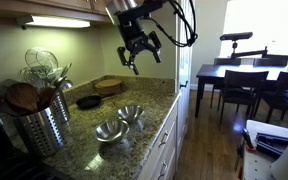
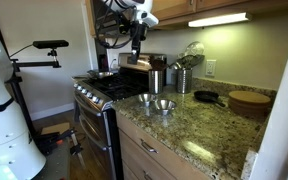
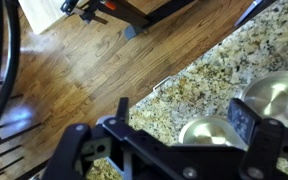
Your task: Stack the metal bowls
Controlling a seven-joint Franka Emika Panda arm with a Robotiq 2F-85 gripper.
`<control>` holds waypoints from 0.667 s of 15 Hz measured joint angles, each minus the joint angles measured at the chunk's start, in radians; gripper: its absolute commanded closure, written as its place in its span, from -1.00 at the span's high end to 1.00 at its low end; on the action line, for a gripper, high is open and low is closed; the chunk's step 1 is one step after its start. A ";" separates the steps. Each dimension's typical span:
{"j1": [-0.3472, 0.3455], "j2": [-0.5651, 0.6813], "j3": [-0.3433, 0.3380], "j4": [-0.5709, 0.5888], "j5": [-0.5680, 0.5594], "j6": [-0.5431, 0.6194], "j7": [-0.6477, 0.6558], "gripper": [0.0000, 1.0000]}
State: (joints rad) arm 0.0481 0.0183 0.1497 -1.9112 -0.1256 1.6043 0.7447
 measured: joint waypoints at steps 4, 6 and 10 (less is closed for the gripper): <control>-0.011 0.045 -0.073 -0.055 -0.004 0.085 0.023 1.00; -0.014 0.071 -0.104 -0.076 -0.019 0.115 0.025 1.00; -0.015 0.108 -0.127 -0.081 -0.026 0.127 0.020 1.00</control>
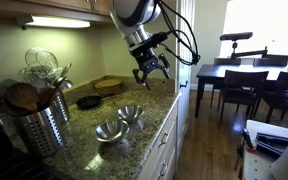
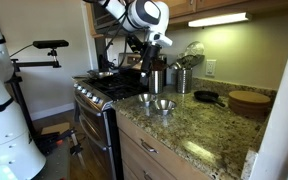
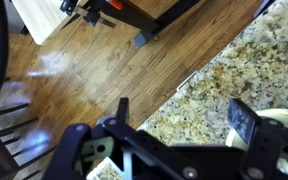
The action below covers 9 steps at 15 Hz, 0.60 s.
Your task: Stack the metal bowls
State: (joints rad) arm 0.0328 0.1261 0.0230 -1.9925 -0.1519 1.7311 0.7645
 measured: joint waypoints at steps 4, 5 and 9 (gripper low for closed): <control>0.003 0.002 0.000 0.001 0.006 0.007 -0.014 1.00; 0.003 0.005 0.000 0.001 0.008 0.029 -0.038 1.00; -0.001 0.046 -0.018 0.003 0.008 0.147 -0.139 1.00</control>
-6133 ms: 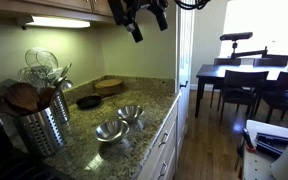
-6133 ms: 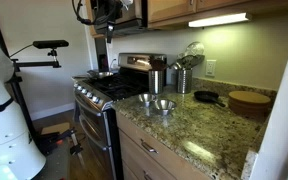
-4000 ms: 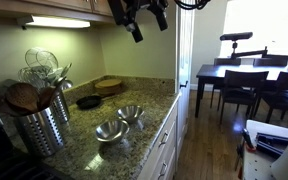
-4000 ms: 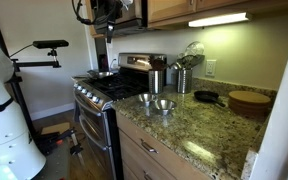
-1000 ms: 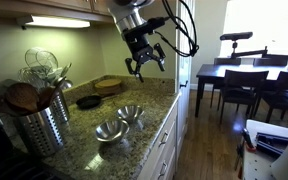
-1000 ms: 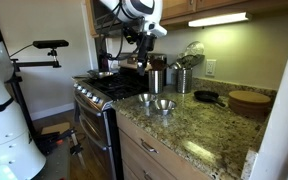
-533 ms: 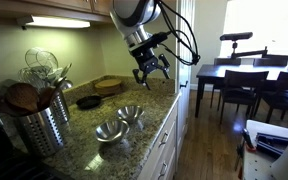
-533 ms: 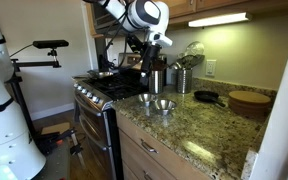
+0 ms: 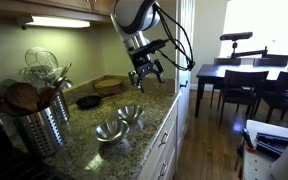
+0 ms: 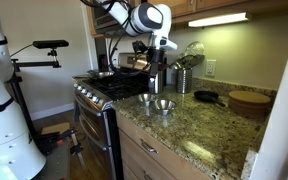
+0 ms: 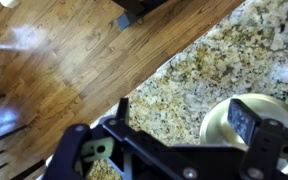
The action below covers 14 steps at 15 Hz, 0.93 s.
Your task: Stack the metal bowls
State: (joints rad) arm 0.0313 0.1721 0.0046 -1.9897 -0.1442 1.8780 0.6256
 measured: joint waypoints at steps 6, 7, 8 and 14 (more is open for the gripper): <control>-0.026 0.116 -0.040 0.028 0.049 0.121 -0.183 1.00; -0.032 0.142 -0.042 0.039 0.074 0.135 -0.224 1.00; -0.039 0.167 -0.043 0.052 0.098 0.145 -0.263 1.00; -0.061 0.317 -0.043 0.162 0.197 0.150 -0.429 1.00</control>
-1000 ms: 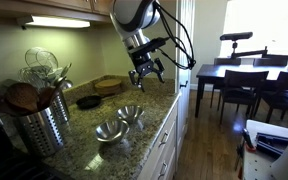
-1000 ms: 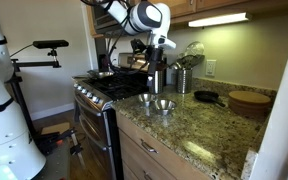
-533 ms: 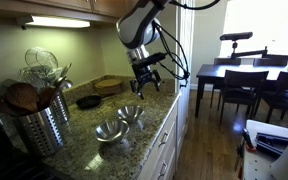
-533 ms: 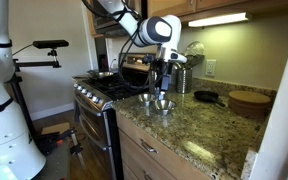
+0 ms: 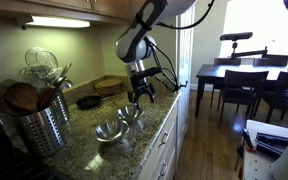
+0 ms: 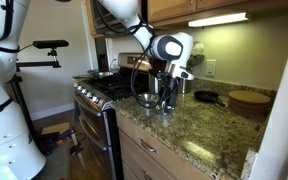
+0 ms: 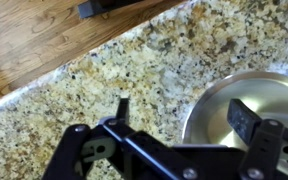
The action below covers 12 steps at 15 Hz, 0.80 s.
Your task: Stack the metal bowls
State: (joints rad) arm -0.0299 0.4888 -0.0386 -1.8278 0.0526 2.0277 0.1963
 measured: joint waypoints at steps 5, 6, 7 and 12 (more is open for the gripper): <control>-0.004 0.075 0.000 0.075 0.033 0.000 -0.036 1.00; -0.006 0.089 0.000 0.088 0.040 0.000 -0.039 1.00; -0.007 0.102 0.000 0.103 0.044 0.000 -0.040 1.00; -0.015 0.161 0.000 0.171 0.059 -0.001 -0.042 0.57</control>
State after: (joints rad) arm -0.0444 0.6495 -0.0386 -1.6572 0.1119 2.0272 0.1539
